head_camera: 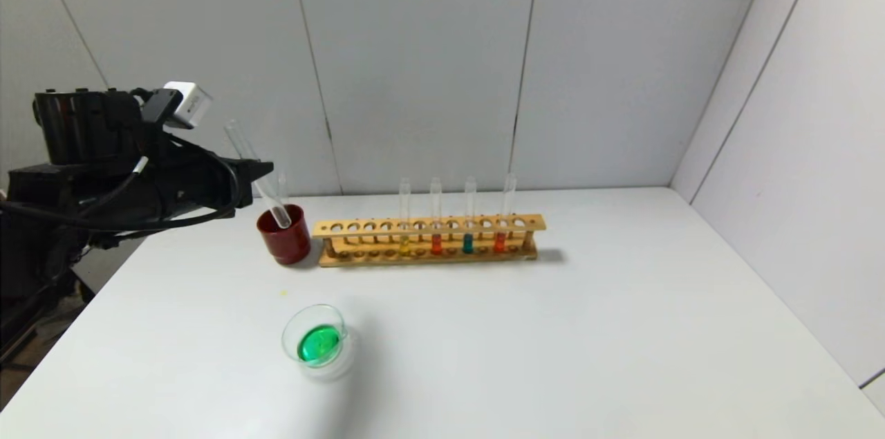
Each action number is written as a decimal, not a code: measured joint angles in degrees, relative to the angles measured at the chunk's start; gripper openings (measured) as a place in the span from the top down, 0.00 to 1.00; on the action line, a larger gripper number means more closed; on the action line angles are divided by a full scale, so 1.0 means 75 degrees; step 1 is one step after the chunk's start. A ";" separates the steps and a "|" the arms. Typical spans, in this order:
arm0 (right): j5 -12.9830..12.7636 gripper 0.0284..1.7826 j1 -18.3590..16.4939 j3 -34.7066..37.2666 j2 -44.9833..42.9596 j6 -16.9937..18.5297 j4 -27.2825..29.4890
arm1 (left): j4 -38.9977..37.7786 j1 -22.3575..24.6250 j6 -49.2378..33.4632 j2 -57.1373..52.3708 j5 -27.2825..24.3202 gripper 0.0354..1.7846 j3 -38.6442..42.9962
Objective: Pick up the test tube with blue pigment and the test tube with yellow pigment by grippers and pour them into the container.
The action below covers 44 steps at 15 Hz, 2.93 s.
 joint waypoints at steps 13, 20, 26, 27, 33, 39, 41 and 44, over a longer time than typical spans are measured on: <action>0.0000 0.02 -0.0002 0.0000 0.0000 0.0000 0.0003 | -0.0874 0.0902 -0.0195 0.2202 0.0015 0.84 -0.1029; 0.0003 0.02 0.0000 0.0000 0.0000 0.0000 0.0003 | -0.0873 0.1053 0.0234 0.2675 0.0008 0.84 -0.1235; 0.0000 0.02 -0.0002 0.0000 0.0000 0.0000 0.0003 | -0.0925 0.1097 0.0380 0.3077 -0.0050 0.84 -0.1448; 0.0003 0.02 -0.0002 0.0000 0.0000 0.0000 0.0003 | -0.0801 0.1094 0.0401 0.3098 -0.0059 0.84 -0.1471; 0.0000 0.02 0.0000 0.0000 0.0000 0.0003 0.0003 | -0.1091 0.1094 0.0468 0.3366 0.0018 0.64 -0.1751; 0.0000 0.02 0.0003 0.0000 0.0000 0.0000 0.0000 | -0.1149 0.1071 0.0475 0.3543 0.0020 0.12 -0.1915; 0.0003 0.02 0.0003 0.0000 0.0000 0.0000 0.0003 | -0.1120 0.1068 0.0475 0.3426 0.0020 0.04 -0.1960; 0.0000 0.02 -0.0002 0.0000 0.0000 0.0003 0.0003 | -0.0848 0.1042 0.0634 0.2903 0.0026 0.02 -0.1978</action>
